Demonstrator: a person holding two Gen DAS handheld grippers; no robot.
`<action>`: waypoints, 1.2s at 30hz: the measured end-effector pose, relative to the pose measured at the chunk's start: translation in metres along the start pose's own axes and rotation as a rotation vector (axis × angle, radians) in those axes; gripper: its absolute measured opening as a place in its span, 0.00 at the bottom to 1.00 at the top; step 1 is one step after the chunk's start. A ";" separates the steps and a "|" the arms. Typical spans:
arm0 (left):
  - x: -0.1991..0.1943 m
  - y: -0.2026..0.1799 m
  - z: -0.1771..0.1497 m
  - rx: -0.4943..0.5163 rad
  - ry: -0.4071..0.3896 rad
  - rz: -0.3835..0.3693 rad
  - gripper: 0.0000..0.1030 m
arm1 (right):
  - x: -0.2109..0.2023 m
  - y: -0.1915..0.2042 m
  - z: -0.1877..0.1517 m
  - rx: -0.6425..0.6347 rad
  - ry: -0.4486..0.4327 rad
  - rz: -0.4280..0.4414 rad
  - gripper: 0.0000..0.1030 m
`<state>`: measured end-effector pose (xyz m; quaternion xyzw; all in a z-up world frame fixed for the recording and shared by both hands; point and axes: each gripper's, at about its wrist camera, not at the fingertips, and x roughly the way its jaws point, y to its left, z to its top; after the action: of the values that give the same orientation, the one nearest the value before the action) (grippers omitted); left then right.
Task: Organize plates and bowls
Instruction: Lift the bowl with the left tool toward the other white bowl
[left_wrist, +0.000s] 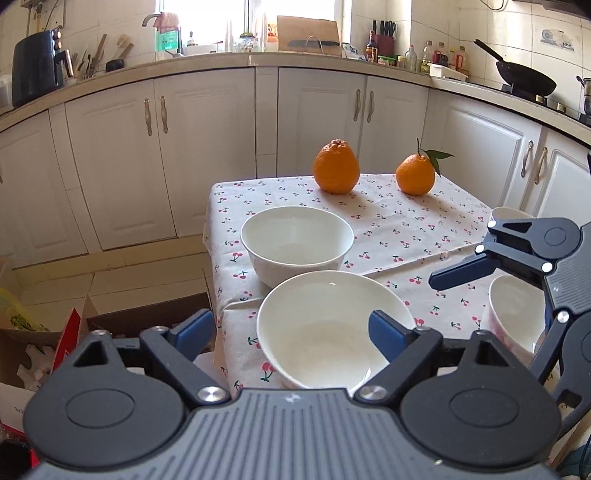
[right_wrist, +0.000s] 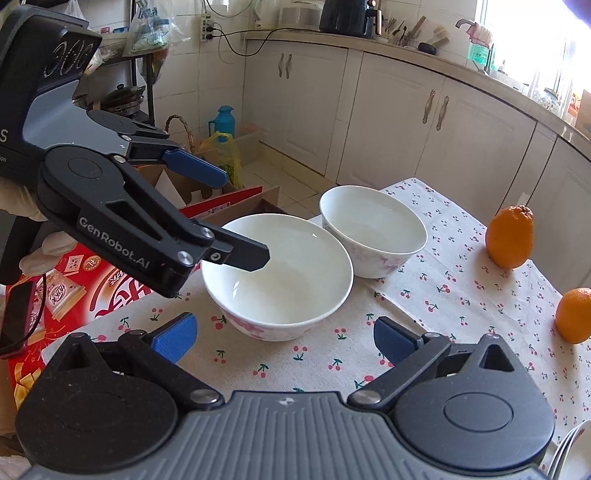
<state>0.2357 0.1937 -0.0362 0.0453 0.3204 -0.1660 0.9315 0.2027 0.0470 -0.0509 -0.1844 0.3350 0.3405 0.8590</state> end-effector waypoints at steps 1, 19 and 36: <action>0.004 0.002 0.001 -0.001 0.009 -0.008 0.79 | 0.003 -0.001 0.001 0.004 0.004 0.001 1.00; 0.031 0.014 0.013 0.009 0.083 -0.101 0.56 | 0.022 -0.007 0.007 -0.036 0.059 0.068 0.79; 0.046 0.021 0.019 0.011 0.173 -0.148 0.39 | 0.025 -0.007 0.010 -0.045 0.052 0.093 0.78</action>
<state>0.2875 0.1971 -0.0497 0.0405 0.4010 -0.2317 0.8854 0.2258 0.0589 -0.0612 -0.1965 0.3577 0.3828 0.8288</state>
